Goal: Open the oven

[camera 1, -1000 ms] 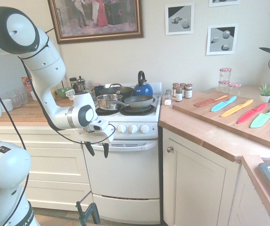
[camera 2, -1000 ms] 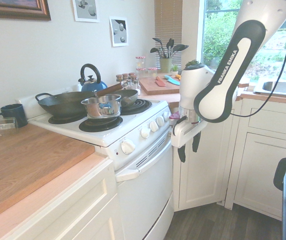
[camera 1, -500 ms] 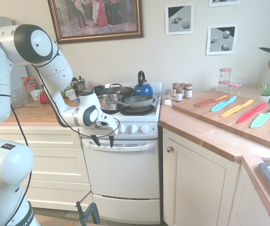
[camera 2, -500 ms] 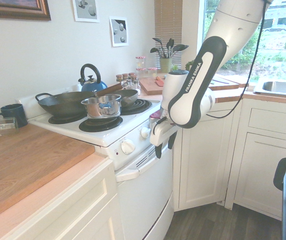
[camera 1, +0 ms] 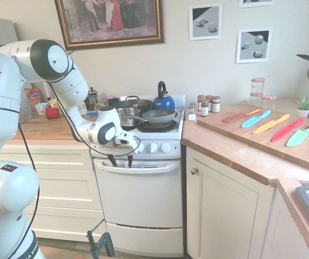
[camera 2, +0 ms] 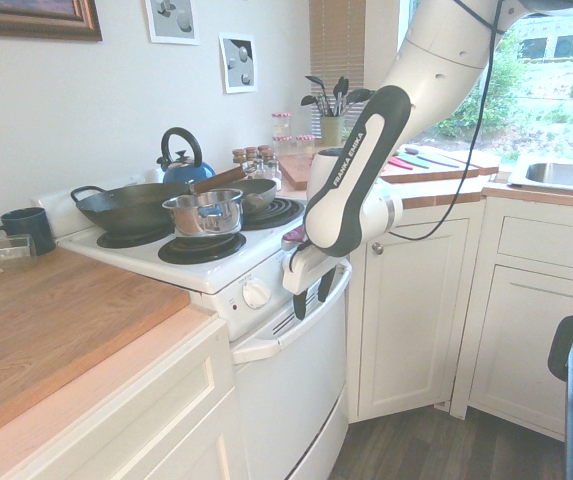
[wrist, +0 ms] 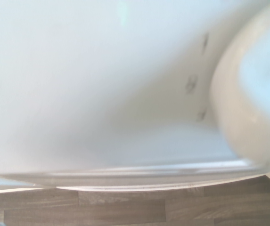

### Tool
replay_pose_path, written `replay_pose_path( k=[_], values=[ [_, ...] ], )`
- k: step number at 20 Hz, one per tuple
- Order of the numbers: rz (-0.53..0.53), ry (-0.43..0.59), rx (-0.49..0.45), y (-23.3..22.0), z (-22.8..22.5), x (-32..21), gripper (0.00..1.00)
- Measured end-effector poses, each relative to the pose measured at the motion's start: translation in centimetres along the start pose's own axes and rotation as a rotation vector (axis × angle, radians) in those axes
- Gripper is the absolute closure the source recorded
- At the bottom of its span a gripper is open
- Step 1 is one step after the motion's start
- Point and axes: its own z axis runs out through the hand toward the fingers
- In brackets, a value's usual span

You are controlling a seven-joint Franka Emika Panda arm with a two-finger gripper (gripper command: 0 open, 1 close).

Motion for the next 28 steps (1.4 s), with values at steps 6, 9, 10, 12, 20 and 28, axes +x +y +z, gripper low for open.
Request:
replay_pose_path(
  k=[6, 9, 10, 12, 20, 28],
  values=[
    [-0.012, -0.015, -0.002, 0.4, 3.1, 1.1, 0.00],
    [-0.023, -0.011, 0.003, 1.2, 4.2, 1.4, 0.00],
    [-0.026, -0.010, 0.004, 1.8, 4.4, 1.4, 0.00],
    [-0.036, -0.026, -0.005, 3.5, 4.9, 1.2, 0.00],
    [-0.062, -0.118, -0.126, 15.4, 8.2, -6.3, 0.00],
    [-0.060, -0.106, -0.158, 21.0, 6.5, -8.9, 0.00]
  ],
)
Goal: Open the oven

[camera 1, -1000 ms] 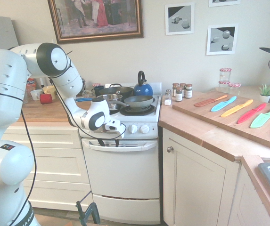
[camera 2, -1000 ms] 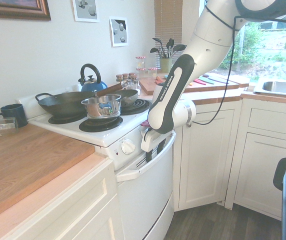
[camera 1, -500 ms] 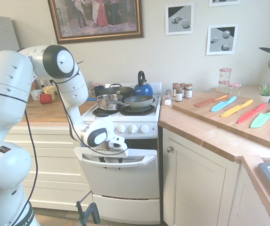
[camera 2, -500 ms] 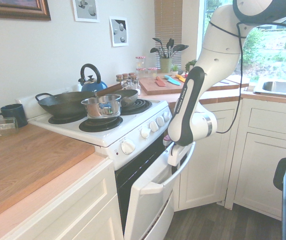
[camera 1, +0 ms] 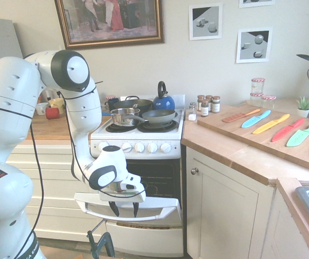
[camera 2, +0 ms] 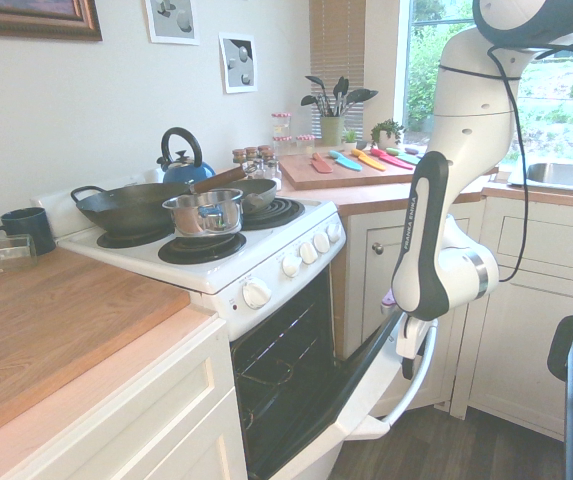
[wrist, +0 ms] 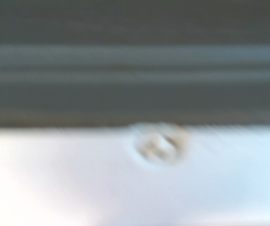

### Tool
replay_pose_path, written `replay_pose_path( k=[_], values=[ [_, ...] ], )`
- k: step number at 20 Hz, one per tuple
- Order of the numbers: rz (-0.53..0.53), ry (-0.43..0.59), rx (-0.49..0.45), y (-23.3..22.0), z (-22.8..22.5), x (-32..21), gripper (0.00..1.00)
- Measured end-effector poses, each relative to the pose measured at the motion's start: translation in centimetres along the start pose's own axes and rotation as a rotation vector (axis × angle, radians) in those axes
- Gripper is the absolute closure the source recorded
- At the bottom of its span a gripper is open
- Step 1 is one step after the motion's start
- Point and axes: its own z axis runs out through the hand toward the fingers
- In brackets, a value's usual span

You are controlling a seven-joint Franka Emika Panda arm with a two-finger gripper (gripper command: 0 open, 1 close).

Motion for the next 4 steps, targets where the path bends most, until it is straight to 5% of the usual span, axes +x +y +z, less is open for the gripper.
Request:
replay_pose_path(
  k=[4],
  values=[
    [-0.011, 0.039, 0.006, 0.9, -4.7, 0.2, 0.00]
  ],
)
